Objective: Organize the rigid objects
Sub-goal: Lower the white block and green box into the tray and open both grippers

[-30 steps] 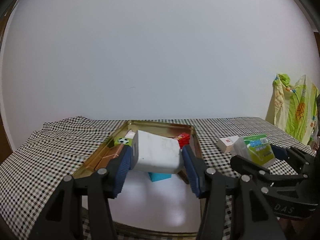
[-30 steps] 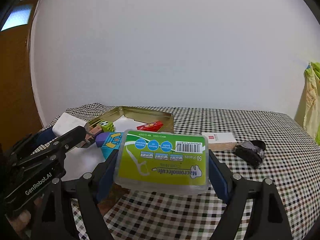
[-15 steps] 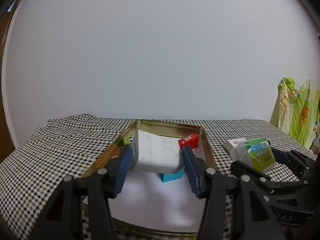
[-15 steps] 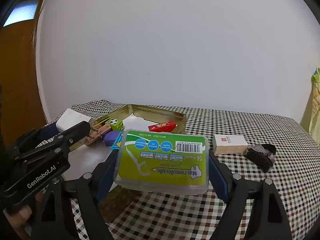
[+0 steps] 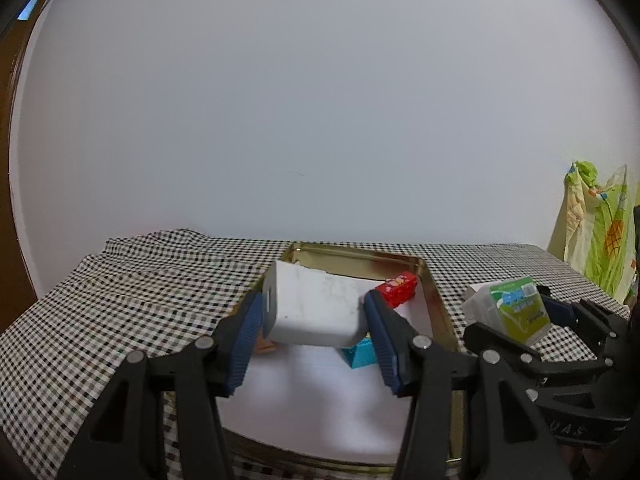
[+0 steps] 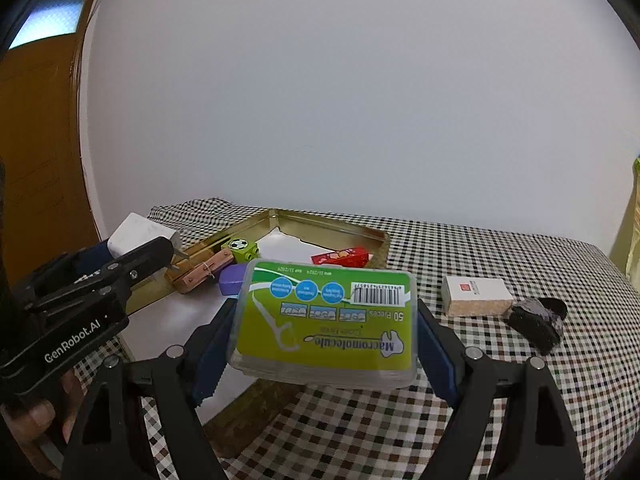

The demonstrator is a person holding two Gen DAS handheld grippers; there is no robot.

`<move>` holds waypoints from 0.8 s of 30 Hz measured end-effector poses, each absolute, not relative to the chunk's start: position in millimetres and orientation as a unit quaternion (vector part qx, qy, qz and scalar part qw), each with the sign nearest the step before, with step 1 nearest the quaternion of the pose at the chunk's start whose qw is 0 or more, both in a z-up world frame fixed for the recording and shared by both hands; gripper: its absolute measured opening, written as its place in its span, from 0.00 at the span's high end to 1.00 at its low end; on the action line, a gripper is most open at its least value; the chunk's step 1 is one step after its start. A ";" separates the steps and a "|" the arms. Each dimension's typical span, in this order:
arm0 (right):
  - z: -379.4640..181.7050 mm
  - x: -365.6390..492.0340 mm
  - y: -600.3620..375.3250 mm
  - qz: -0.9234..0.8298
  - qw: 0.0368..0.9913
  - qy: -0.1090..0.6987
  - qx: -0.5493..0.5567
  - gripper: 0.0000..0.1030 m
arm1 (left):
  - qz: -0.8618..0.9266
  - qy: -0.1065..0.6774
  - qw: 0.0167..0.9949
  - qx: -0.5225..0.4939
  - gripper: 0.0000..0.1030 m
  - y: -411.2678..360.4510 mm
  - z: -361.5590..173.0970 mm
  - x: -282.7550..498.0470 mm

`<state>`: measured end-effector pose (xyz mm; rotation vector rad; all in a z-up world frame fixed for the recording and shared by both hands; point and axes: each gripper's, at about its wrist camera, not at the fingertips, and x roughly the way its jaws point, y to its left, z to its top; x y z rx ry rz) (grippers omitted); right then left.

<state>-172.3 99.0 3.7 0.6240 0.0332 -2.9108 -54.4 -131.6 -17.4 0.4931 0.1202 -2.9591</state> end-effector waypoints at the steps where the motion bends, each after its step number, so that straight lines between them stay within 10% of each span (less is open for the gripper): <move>1: 4.5 -173.9 96.8 -0.974 0.084 0.011 0.210 0.18 | -0.983 0.040 0.071 0.165 0.49 -133.2 -17.0 -55.0; 24: -5.9 -233.7 41.4 -0.939 0.152 0.049 0.306 0.18 | -0.957 0.053 0.090 0.271 0.49 -172.8 -28.3 -102.8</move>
